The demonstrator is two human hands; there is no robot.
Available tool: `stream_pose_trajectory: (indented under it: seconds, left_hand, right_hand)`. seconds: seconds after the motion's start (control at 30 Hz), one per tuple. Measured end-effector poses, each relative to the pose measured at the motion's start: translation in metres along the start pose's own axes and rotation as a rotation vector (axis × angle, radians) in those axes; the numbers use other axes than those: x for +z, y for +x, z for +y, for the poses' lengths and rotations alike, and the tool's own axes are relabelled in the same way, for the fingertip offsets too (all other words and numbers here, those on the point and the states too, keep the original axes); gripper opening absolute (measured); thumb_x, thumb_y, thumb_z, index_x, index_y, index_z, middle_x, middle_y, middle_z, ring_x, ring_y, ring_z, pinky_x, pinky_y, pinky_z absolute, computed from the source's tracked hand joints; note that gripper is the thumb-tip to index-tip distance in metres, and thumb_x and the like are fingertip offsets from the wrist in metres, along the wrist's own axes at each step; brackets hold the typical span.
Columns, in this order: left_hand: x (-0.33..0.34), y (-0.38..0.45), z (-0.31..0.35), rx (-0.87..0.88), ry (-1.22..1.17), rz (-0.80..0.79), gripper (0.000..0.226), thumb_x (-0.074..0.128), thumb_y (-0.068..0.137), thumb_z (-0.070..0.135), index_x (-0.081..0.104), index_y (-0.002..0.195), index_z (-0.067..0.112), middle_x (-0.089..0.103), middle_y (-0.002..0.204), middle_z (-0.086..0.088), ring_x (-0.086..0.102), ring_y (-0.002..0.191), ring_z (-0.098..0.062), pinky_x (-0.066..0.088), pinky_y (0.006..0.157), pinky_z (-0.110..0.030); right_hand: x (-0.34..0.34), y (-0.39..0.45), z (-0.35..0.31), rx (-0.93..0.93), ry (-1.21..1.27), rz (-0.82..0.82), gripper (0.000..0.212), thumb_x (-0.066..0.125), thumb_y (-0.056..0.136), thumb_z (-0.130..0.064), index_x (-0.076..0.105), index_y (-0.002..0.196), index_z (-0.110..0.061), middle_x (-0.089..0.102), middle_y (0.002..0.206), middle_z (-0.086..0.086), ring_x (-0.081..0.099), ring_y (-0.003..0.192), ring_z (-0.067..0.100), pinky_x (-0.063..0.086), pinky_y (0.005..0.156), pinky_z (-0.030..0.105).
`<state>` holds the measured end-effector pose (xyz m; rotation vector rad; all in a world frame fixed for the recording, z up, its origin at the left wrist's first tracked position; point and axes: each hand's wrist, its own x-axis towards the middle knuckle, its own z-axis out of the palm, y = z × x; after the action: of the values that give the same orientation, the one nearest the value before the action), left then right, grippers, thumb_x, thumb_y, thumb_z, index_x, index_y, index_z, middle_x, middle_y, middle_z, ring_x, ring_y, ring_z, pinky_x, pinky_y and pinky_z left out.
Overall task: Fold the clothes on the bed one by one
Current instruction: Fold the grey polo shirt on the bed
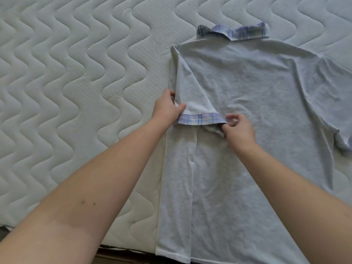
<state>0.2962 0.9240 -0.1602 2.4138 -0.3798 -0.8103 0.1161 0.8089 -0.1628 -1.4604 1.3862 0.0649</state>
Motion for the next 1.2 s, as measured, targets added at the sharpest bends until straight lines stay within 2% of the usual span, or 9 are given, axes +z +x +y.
stream_pose_trajectory:
  seconds: [0.1,0.27,0.37,0.43,0.5,0.57,0.67,0.83,1.2]
  left_hand:
    - [0.0,-0.008,-0.002,0.046,0.055,0.032,0.046,0.072,0.085,0.033,0.051,0.121,0.012,0.061,0.102,-0.003,0.056,0.09,-0.019,0.04,0.075,-0.026]
    - [0.002,-0.023,-0.01,0.351,0.477,0.274,0.046,0.044,0.098,0.032,0.045,0.141,0.014,0.047,0.141,-0.01,0.043,0.13,-0.028,0.033,0.103,-0.04]
    - [0.014,-0.029,-0.022,0.576,0.751,0.07,0.053,0.03,0.104,0.034,0.022,0.155,0.021,0.018,0.163,-0.003,0.012,0.151,-0.019,0.009,0.12,-0.036]
    - [0.023,-0.034,-0.033,0.521,0.891,-0.075,0.057,0.02,0.106,0.043,0.005,0.157,0.025,0.001,0.166,0.002,-0.001,0.152,-0.015,-0.001,0.121,-0.036]
    - [0.025,-0.04,-0.038,0.471,0.896,-0.086,0.059,0.018,0.105,0.048,-0.001,0.157,0.027,-0.004,0.165,0.003,-0.004,0.151,-0.014,-0.002,0.121,-0.037]
    - [0.028,-0.047,-0.04,0.509,0.888,-0.036,0.059,0.02,0.104,0.049,0.003,0.157,0.027,0.0,0.165,0.001,0.0,0.152,-0.015,-0.001,0.121,-0.039]
    - [0.035,-0.059,-0.04,0.523,0.921,-0.078,0.062,0.02,0.103,0.052,0.006,0.157,0.025,0.003,0.165,-0.001,0.0,0.152,-0.016,-0.003,0.121,-0.04]
    - [0.034,-0.078,-0.015,0.529,0.868,-0.082,0.059,0.025,0.103,0.048,0.012,0.157,0.027,0.01,0.164,-0.007,0.005,0.152,-0.022,0.001,0.121,-0.04]
    - [0.134,-0.096,0.099,0.878,0.972,-0.185,0.061,0.036,0.102,0.041,0.014,0.156,0.025,0.016,0.162,-0.014,0.008,0.15,-0.034,0.005,0.121,-0.046]
  right_hand:
    - [-0.008,-0.011,0.008,-0.18,-0.156,0.129,0.039,0.058,0.086,-0.009,0.055,0.124,-0.019,0.06,0.112,-0.001,0.058,0.103,0.018,0.047,0.091,0.035]
    - [0.01,-0.029,0.004,-0.639,-0.422,0.123,0.066,0.047,0.087,-0.009,0.031,0.151,-0.016,0.029,0.156,0.002,0.024,0.143,0.018,0.015,0.118,0.036]
    - [0.026,-0.024,0.01,-0.778,-0.777,-0.036,0.068,0.038,0.095,-0.015,0.01,0.157,-0.016,0.005,0.165,0.0,0.001,0.151,0.013,-0.005,0.121,0.031]
    - [0.032,-0.023,0.026,-0.753,-0.967,-0.1,0.063,0.031,0.101,-0.024,0.003,0.157,-0.017,-0.002,0.165,-0.001,-0.006,0.151,0.011,-0.011,0.12,0.03]
    - [0.032,-0.027,0.039,-0.725,-0.979,-0.066,0.062,0.03,0.103,-0.027,0.001,0.157,-0.018,-0.005,0.165,-0.001,-0.008,0.151,0.012,-0.013,0.119,0.029]
    - [0.026,-0.031,0.045,-0.678,-0.938,-0.01,0.061,0.029,0.103,-0.029,0.002,0.157,-0.018,-0.006,0.165,-0.001,-0.009,0.151,0.012,-0.012,0.119,0.029]
    - [0.011,-0.035,0.051,-0.618,-0.962,-0.096,0.061,0.03,0.104,-0.034,0.002,0.157,-0.019,-0.006,0.165,-0.002,-0.008,0.15,0.011,-0.008,0.12,0.028]
    - [-0.038,-0.054,0.041,-0.547,-0.837,-0.023,0.063,0.039,0.102,-0.033,0.011,0.157,-0.021,0.009,0.164,-0.001,0.003,0.151,0.015,0.004,0.121,0.034]
    - [-0.153,-0.015,0.076,-0.382,-0.776,0.178,0.063,0.042,0.1,-0.034,0.017,0.156,-0.018,0.017,0.163,0.005,0.01,0.15,0.023,0.01,0.12,0.04]
